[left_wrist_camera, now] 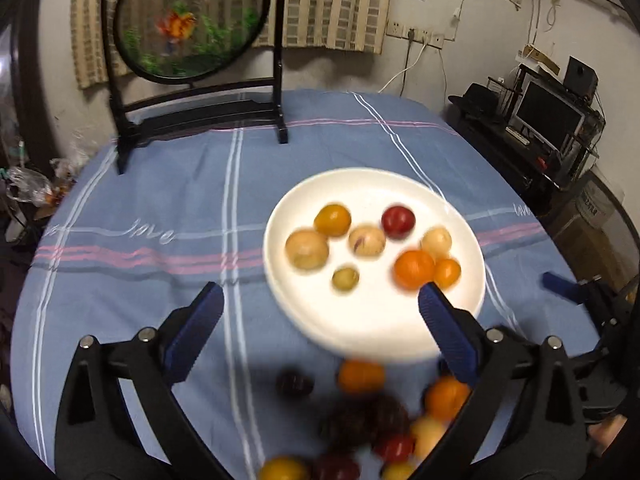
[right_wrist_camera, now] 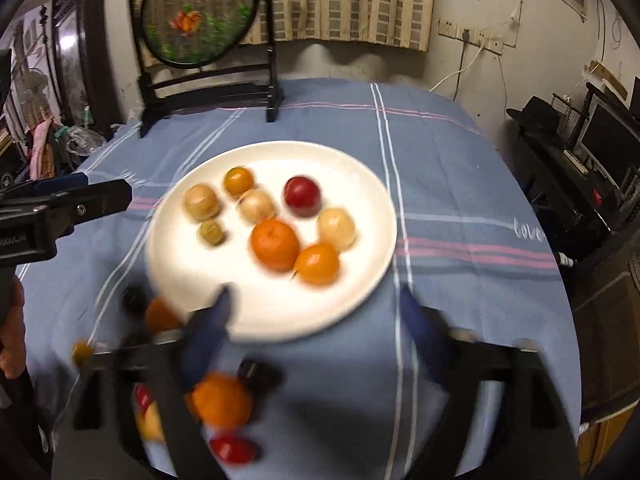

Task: Organize fruits
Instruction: 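Carry the yellow fruit and orange onto the white plate, open both tools, then grasp the large yellow fruit with the left tool while the right tool grasps a red tomato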

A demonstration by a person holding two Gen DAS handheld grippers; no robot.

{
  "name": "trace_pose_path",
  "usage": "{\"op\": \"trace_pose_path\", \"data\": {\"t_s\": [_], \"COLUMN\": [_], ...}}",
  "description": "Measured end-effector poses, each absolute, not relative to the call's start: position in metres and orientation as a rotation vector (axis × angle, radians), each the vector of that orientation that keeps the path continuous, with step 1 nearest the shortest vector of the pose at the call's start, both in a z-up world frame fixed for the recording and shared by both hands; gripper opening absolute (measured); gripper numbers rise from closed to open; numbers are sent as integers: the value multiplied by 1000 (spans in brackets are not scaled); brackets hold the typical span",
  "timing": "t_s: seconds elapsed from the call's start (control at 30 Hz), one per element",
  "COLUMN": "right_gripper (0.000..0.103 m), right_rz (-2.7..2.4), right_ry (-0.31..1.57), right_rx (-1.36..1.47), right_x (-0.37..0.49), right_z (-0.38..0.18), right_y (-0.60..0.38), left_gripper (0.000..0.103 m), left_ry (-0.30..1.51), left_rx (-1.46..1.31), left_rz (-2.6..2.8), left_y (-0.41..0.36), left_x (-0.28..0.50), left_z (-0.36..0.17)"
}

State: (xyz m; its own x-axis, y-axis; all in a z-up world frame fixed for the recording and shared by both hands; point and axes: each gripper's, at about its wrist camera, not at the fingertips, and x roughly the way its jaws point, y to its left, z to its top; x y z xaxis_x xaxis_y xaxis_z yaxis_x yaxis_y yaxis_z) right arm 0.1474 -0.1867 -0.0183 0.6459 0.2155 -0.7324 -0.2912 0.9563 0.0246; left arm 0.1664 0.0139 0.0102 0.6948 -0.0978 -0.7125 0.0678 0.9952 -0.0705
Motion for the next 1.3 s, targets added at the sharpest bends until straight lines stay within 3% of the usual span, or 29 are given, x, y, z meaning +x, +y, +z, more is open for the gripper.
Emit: {"op": "trace_pose_path", "data": {"t_s": [0.23,0.57,1.17,1.27,1.3], "right_gripper": [102,102,101,69,65], "right_rz": [321,311,294,311,314], "right_ry": [834,809,888,891,898], "right_rx": [-65,-71,-73,-51,-47], "right_x": [84,57,52,57,59], "right_z": [-19,-11,-64,-70,-72], "right_y": [-180,-173,-169,-169,-169], "left_gripper": [101,101,101,101,101], "left_ry": [796,809,864,883,886], "left_rx": [-71,-130,-93,-95,-96], "left_rz": [-53,34,-9,-8,-7], "left_y": [25,63,52,54,55], "left_x": [86,50,25,26,27], "left_z": [-14,-22,-47,-54,-56]}}
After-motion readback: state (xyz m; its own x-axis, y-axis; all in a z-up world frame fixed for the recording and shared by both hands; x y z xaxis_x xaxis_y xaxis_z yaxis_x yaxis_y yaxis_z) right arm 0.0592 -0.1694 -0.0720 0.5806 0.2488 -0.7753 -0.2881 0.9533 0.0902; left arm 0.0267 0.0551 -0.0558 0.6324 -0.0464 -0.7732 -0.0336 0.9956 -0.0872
